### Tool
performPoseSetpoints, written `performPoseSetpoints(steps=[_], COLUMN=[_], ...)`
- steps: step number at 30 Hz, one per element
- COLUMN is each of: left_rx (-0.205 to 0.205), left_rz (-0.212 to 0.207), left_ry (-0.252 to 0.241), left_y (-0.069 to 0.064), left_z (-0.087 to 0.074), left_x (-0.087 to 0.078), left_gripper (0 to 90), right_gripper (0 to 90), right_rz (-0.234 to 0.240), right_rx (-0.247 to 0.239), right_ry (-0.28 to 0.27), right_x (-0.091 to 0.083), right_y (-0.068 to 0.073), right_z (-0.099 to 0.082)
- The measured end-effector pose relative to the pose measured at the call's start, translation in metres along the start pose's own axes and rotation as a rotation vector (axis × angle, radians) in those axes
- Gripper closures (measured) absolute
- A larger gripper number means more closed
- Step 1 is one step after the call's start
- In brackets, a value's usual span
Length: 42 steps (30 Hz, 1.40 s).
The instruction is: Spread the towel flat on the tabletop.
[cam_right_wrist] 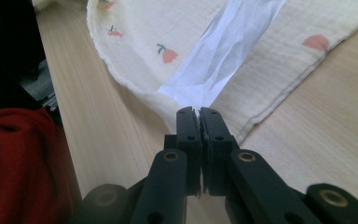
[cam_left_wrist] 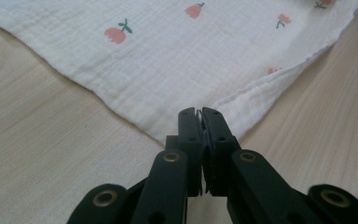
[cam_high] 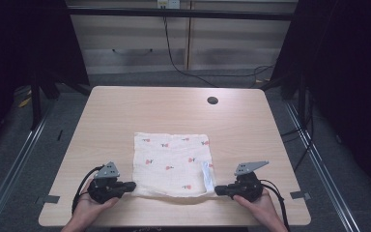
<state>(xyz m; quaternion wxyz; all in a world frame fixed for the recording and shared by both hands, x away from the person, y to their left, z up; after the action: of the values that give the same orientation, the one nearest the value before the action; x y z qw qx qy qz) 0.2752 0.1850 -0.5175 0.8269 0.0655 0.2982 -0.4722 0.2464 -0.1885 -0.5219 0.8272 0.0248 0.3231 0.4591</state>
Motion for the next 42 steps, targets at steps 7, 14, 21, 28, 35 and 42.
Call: performPoseSetpoints(steps=[7,14,21,28,35,42], left_rx=[-0.011,-0.021,-0.054,-0.095,-0.076,-0.061], left_rz=[-0.020,-0.031,-0.024,-0.014,-0.011,-0.014], left_ry=[0.030,0.023,-0.053,-0.101,-0.067,-0.042], left_y=[-0.002,-0.005,0.000,0.010,0.018,0.031], left_z=[-0.010,-0.008,0.002,0.010,0.025,0.041], left_x=[0.007,0.006,-0.004,-0.011,0.008,0.038], left_gripper=[87.2,80.8,66.8,59.4,60.1,67.3], right_gripper=[87.1,83.5,74.5,71.1,71.1,71.0], right_rz=[-0.005,0.015,0.018,-0.004,-0.026,-0.054], right_rx=[-0.019,-0.022,-0.003,0.002,-0.027,-0.025], right_ry=[0.030,0.041,-0.007,-0.052,-0.047,-0.019], right_x=[0.003,0.004,-0.004,-0.011,0.005,0.044], right_y=[0.003,0.005,0.003,-0.002,-0.017,-0.044], right_z=[-0.005,-0.008,-0.001,0.010,0.032,0.058])
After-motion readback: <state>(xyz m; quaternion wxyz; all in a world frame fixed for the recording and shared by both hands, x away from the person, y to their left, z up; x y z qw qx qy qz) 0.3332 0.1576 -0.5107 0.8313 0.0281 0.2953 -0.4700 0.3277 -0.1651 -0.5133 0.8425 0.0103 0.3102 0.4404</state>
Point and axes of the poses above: each handheld gripper's, and its own axes: x roughly forward along the jaws, z roughly out of its top, y roughly to its left, the point moved 5 cm from there along x, roughly forward along the jaws, and after that the axes turned 10 degrees about -y, right-handed, at the moved point
